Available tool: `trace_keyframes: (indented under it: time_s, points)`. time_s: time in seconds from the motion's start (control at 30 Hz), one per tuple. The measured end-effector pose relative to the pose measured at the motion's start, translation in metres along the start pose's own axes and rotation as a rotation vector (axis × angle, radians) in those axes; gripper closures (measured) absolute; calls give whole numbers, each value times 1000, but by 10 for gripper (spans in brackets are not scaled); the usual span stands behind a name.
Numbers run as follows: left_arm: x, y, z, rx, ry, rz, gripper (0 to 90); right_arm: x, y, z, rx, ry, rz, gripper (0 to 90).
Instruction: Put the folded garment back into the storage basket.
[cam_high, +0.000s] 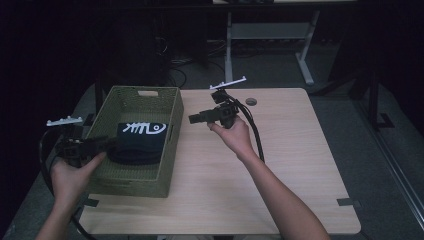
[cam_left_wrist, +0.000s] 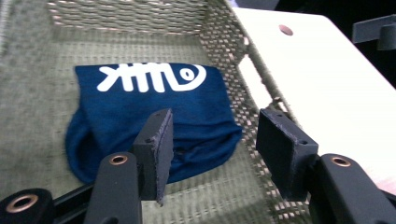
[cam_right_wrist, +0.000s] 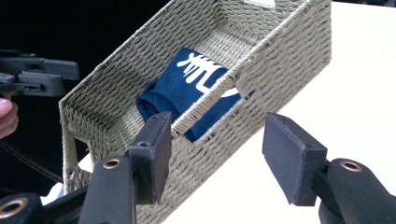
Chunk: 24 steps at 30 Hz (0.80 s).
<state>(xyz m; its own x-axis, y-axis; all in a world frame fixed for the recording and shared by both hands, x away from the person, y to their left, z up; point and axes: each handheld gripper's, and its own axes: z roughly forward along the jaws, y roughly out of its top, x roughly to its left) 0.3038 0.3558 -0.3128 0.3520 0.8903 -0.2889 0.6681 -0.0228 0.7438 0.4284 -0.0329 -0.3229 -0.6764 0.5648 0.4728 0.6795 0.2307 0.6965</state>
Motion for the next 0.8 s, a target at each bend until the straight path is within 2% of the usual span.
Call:
trace_keyframes:
  time_s: [0.13, 0.57, 0.8]
  points:
    - [-10, -3, 6, -1, -18, 7, 459, -4, -5, -10, -5, -9, 3, 419]
    - [-52, -1, 37, -4, -128, 36, 432, -25, -25, -39, -34, -33, 50, 397]
    - [-71, 0, 48, -9, -163, 55, 428, -36, -36, -55, -54, -48, 69, 389]
